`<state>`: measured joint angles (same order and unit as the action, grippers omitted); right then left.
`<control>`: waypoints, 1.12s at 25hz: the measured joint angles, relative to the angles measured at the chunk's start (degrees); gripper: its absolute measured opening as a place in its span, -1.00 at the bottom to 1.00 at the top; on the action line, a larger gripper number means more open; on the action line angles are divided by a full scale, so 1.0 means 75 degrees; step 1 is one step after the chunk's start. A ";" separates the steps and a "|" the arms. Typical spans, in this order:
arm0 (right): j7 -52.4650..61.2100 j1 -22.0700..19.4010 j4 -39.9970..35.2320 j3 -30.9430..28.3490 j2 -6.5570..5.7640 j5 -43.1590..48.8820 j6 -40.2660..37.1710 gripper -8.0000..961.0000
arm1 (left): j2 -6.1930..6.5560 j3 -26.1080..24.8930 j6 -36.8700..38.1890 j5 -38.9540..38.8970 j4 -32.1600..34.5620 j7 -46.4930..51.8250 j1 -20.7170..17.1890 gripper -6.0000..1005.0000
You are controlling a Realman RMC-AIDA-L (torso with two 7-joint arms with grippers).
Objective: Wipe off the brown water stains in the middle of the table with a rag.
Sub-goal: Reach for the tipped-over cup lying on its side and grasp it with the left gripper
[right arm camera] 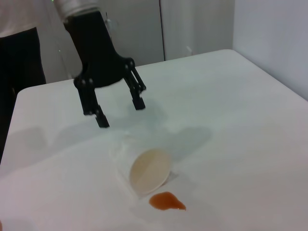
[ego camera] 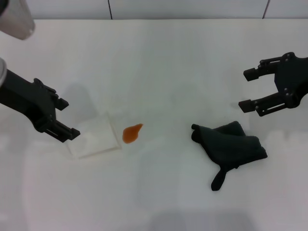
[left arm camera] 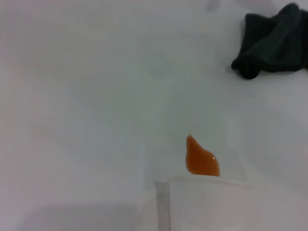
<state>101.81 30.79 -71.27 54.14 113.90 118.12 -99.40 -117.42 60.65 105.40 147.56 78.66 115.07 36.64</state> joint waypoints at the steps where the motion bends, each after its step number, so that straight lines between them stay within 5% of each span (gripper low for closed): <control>1: 0.0000 0.0009 0.0000 0.0000 0.0000 0.0000 0.0000 0.75 | -0.0013 0.0080 -0.0123 0.0009 -0.0083 -0.0019 -0.0021 0.68; 8: -0.0004 0.0059 0.0000 0.0000 0.0015 0.0000 0.0000 0.75 | -0.0181 0.0279 -0.0740 0.0188 -0.0689 -0.0294 -0.0043 0.68; 28: -0.0005 0.0167 -0.0005 0.0012 0.0067 0.0020 -0.0001 0.75 | -0.0224 0.1734 -0.2538 0.0142 -0.1607 -0.0353 -0.0182 0.68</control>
<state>101.77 32.03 -71.31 54.23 114.40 118.27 -99.40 -119.09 73.66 86.36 148.62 66.60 112.42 35.27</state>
